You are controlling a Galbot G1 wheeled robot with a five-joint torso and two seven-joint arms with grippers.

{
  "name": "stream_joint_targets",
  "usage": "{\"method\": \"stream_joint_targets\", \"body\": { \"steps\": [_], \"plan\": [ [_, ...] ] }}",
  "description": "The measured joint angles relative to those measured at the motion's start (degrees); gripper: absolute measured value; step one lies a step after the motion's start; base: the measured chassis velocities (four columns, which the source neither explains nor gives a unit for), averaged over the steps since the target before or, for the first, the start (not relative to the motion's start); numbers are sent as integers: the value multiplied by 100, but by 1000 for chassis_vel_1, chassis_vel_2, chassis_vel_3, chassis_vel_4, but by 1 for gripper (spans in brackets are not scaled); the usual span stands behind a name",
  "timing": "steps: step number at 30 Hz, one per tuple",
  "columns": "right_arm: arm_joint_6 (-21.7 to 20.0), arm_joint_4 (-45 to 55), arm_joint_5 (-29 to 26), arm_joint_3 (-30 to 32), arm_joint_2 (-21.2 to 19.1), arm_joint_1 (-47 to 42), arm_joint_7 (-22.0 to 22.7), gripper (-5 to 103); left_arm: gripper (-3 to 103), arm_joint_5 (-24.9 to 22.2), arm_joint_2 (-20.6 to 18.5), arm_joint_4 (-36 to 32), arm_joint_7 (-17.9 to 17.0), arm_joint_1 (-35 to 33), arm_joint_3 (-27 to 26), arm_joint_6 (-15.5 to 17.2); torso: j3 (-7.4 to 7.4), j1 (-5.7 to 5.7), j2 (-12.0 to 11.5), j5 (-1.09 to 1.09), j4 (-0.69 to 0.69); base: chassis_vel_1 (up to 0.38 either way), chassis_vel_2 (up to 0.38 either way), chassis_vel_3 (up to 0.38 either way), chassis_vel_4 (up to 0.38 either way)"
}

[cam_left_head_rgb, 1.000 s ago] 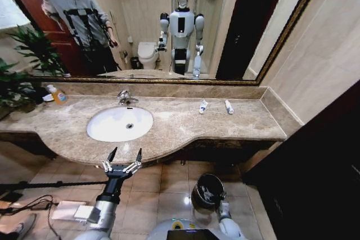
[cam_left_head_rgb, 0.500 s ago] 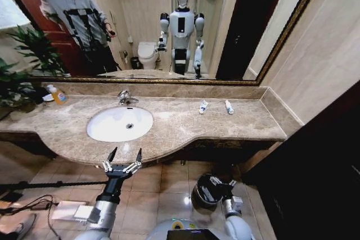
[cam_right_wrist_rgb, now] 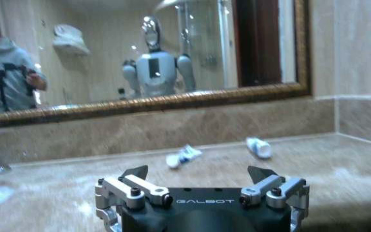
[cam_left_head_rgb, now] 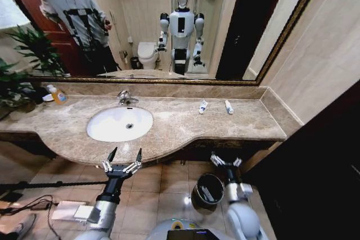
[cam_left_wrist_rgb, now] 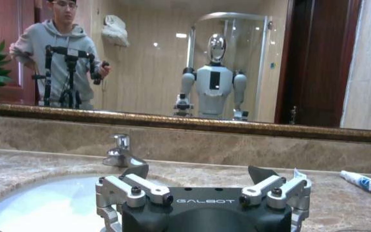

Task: Pick up the trash from the sink and place it in the trash bin.

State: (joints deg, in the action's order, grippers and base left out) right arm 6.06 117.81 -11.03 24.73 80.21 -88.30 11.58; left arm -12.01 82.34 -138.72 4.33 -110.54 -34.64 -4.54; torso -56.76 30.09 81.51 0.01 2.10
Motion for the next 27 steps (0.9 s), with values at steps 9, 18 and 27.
{"method": "stream_joint_targets", "body": {
  "steps": [9,18,27],
  "plan": [
    [-478,-727,-337,-312,-458,1420,-166,100,100,0,1,0,-2,0,0,0,0,0,0,-1,1,0,0,0,0],
    [-1163,-1808,-925,-920,-692,2975,-129,100,100,0,1,0,-1,0,-1,0,0,0,0,-2,2,0,0,0,0],
    [-1210,-3152,-759,-1256,-456,4249,-213,100,100,0,1,0,-2,0,-1,0,0,0,-1,-2,2,0,0,0,0]
  ]
}}
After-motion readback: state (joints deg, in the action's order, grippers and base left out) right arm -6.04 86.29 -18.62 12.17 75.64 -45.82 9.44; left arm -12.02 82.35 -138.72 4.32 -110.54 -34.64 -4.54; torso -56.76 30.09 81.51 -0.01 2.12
